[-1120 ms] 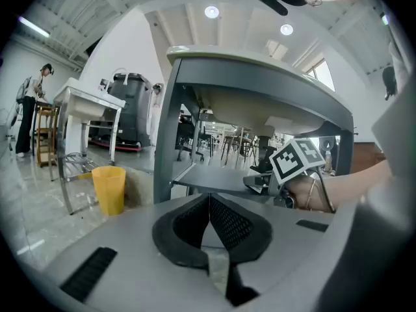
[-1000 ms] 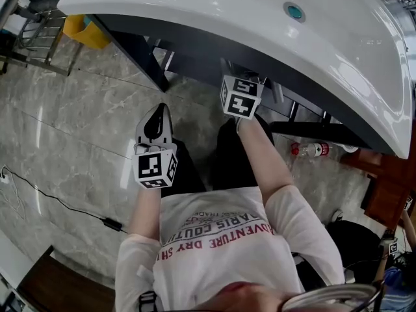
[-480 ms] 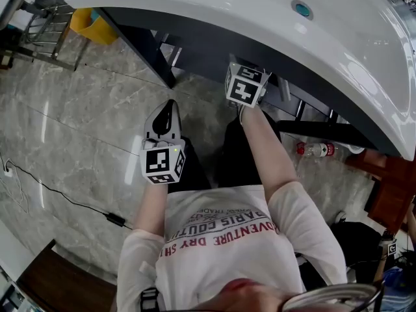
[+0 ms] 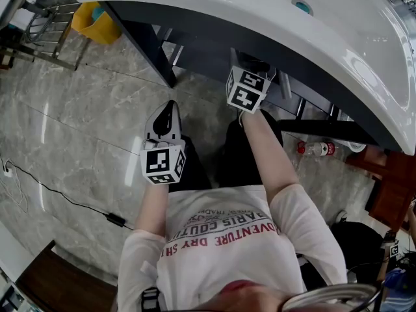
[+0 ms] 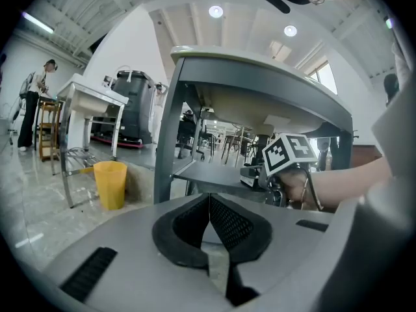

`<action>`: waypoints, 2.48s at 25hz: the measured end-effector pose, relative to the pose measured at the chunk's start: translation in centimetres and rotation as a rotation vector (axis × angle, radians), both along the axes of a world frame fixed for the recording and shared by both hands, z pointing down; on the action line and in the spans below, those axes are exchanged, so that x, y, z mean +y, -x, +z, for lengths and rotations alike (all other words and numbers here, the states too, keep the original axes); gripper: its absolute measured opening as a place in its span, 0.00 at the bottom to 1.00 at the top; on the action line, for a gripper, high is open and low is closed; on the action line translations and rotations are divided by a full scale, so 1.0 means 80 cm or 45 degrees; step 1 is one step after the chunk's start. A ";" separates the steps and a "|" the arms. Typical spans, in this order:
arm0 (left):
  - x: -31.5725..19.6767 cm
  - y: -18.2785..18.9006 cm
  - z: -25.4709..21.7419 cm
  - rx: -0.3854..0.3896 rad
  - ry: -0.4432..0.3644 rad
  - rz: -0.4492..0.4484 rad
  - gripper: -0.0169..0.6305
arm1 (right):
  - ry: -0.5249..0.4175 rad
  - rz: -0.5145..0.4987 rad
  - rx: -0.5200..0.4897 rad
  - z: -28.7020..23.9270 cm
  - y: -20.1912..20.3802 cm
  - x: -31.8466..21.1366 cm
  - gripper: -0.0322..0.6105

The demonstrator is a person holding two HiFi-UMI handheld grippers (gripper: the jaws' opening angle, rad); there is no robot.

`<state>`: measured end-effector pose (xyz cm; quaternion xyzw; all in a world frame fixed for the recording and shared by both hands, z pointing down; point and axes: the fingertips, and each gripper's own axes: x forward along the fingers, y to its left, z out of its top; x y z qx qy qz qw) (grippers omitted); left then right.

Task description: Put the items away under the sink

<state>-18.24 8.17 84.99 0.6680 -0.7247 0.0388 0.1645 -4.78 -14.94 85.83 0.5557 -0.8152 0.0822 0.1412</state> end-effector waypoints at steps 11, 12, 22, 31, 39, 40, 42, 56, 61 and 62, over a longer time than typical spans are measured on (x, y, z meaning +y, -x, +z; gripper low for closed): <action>0.000 -0.015 0.006 0.043 -0.023 0.052 0.06 | -0.023 -0.067 -0.082 -0.021 -0.022 0.102 0.64; 0.000 -0.017 0.005 0.047 -0.027 0.059 0.06 | -0.013 -0.056 -0.085 -0.020 -0.025 0.109 0.58; -0.027 -0.042 -0.025 0.057 -0.059 0.139 0.06 | -0.032 -0.210 -0.213 -0.057 -0.012 0.157 0.09; -0.051 -0.095 -0.157 0.066 0.045 0.281 0.06 | 0.078 -0.305 -0.195 -0.181 -0.022 0.177 0.09; -0.050 -0.115 -0.319 0.051 0.111 0.367 0.06 | 0.105 -0.233 -0.224 -0.354 -0.040 0.176 0.09; -0.051 -0.115 -0.341 0.044 0.118 0.377 0.06 | 0.107 -0.220 -0.224 -0.376 -0.042 0.176 0.09; -0.054 -0.118 -0.386 0.039 0.120 0.395 0.06 | 0.112 -0.196 -0.222 -0.419 -0.050 0.174 0.09; -0.171 -0.181 -0.633 -0.022 -0.053 0.468 0.06 | -0.056 -0.079 -0.218 -0.652 -0.145 0.065 0.09; -0.204 -0.187 -0.673 -0.022 -0.121 0.545 0.06 | -0.124 -0.027 -0.206 -0.695 -0.153 0.040 0.09; -0.211 -0.186 -0.680 -0.022 -0.132 0.565 0.06 | -0.132 -0.018 -0.202 -0.701 -0.152 0.036 0.09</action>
